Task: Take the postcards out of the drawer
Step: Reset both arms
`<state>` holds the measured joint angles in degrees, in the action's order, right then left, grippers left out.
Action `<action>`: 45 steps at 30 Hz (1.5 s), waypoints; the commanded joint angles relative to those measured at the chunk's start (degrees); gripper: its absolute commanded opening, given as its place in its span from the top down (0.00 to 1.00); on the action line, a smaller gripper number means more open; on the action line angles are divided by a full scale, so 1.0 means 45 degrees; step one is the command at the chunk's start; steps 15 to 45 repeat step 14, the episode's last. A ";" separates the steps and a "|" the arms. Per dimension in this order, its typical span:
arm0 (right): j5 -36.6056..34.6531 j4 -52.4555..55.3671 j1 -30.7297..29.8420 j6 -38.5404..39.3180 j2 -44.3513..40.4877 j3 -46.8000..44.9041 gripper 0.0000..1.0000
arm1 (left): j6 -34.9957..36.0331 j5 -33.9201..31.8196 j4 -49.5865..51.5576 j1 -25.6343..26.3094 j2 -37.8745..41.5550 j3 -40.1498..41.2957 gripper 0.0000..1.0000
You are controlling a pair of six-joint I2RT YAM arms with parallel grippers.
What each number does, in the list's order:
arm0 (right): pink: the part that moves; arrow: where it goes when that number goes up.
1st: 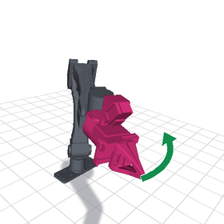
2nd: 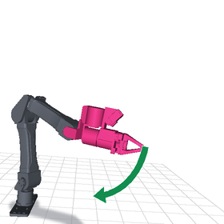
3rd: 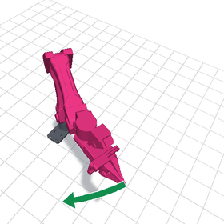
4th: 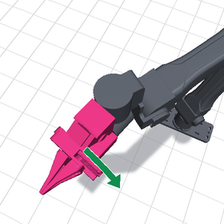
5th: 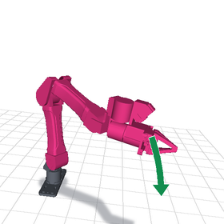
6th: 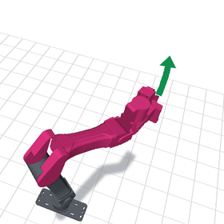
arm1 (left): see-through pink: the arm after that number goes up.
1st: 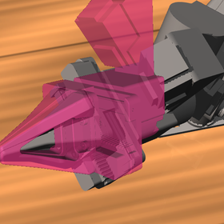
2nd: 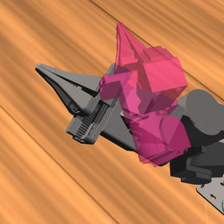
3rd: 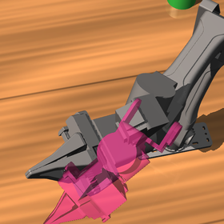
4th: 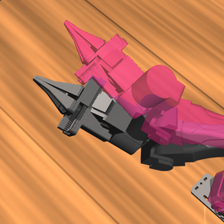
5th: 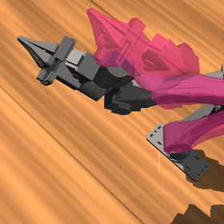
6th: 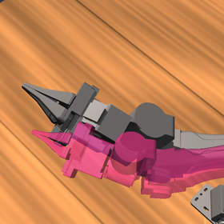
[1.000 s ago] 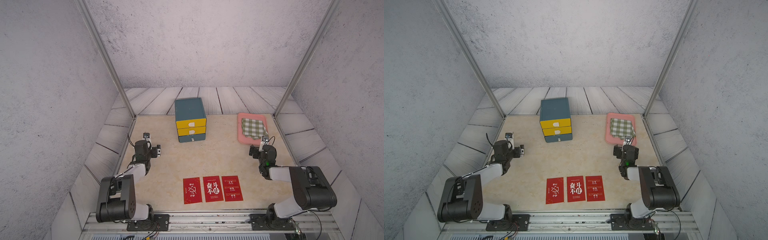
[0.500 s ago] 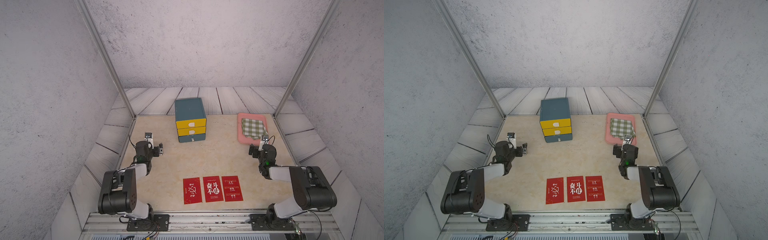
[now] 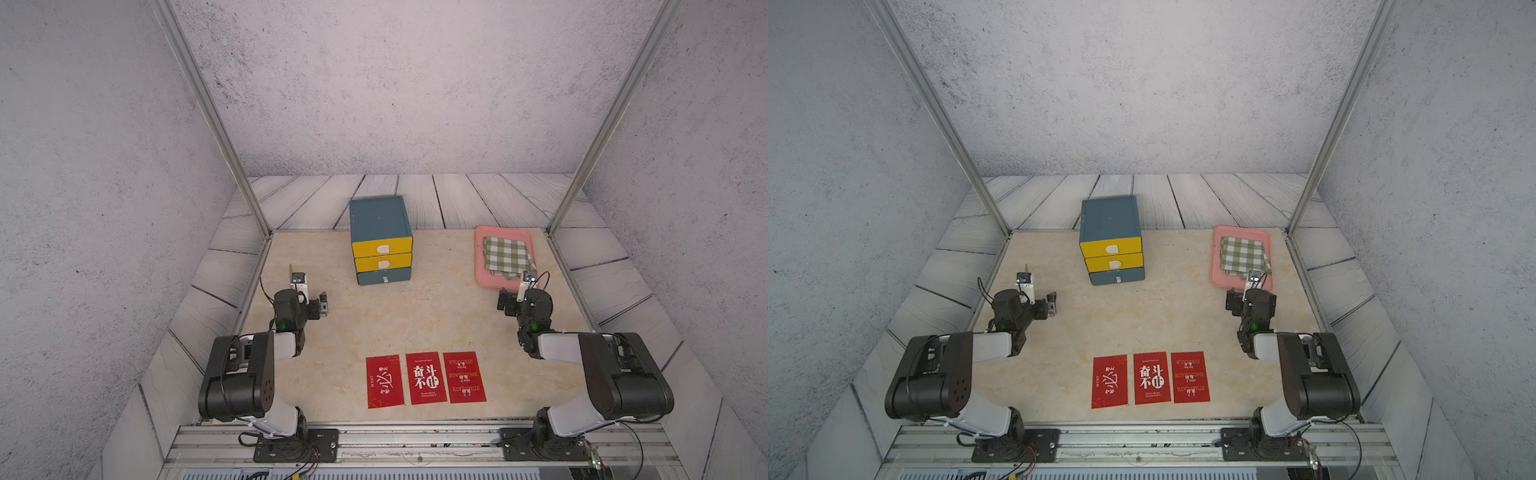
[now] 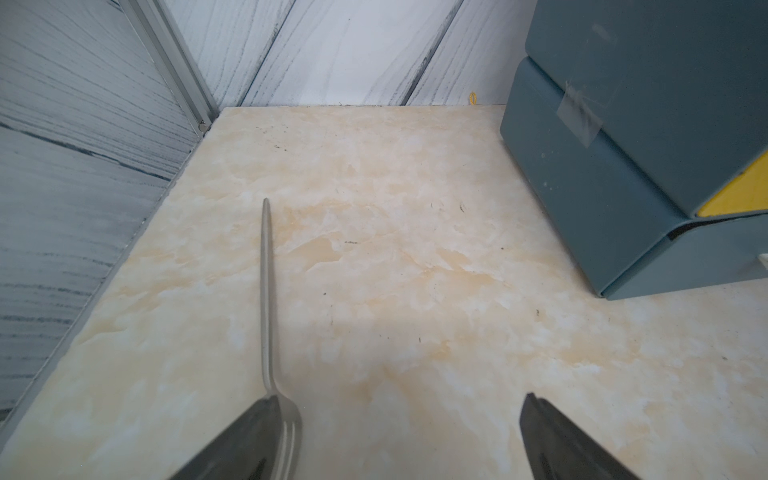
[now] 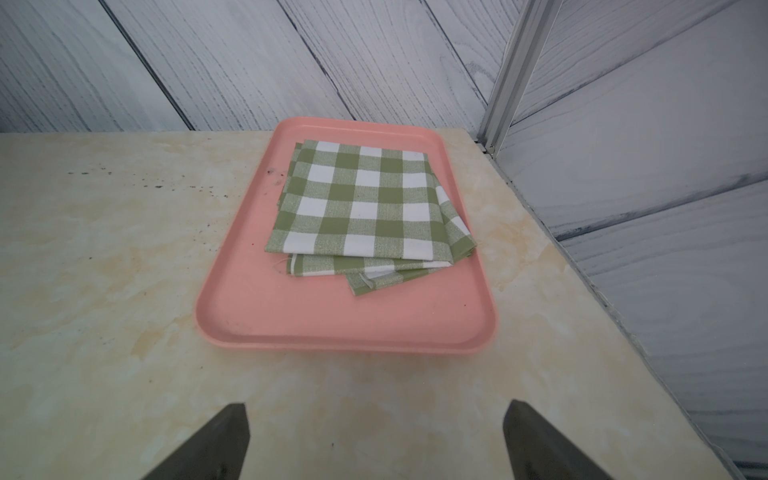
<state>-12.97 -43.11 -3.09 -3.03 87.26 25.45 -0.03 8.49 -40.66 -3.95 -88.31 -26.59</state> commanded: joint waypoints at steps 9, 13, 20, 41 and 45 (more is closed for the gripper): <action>0.0099 0.0127 -0.0001 -0.0144 0.0216 0.0125 0.01 | 0.0046 -0.0227 -0.0196 0.0206 0.0114 -0.0166 0.04; 0.0109 0.0125 -0.0007 -0.0135 0.0202 0.0124 0.01 | 0.0027 -0.0227 -0.0221 0.0203 0.0159 -0.0127 0.04; 0.0109 0.0125 0.0003 -0.0134 0.0206 0.0112 0.01 | 0.0027 -0.0227 -0.0279 0.0207 0.0177 -0.0080 0.04; 0.0109 0.0125 0.0003 -0.0134 0.0206 0.0112 0.01 | 0.0027 -0.0227 -0.0279 0.0207 0.0177 -0.0080 0.04; 0.0109 0.0125 0.0003 -0.0134 0.0206 0.0112 0.01 | 0.0027 -0.0227 -0.0279 0.0207 0.0177 -0.0080 0.04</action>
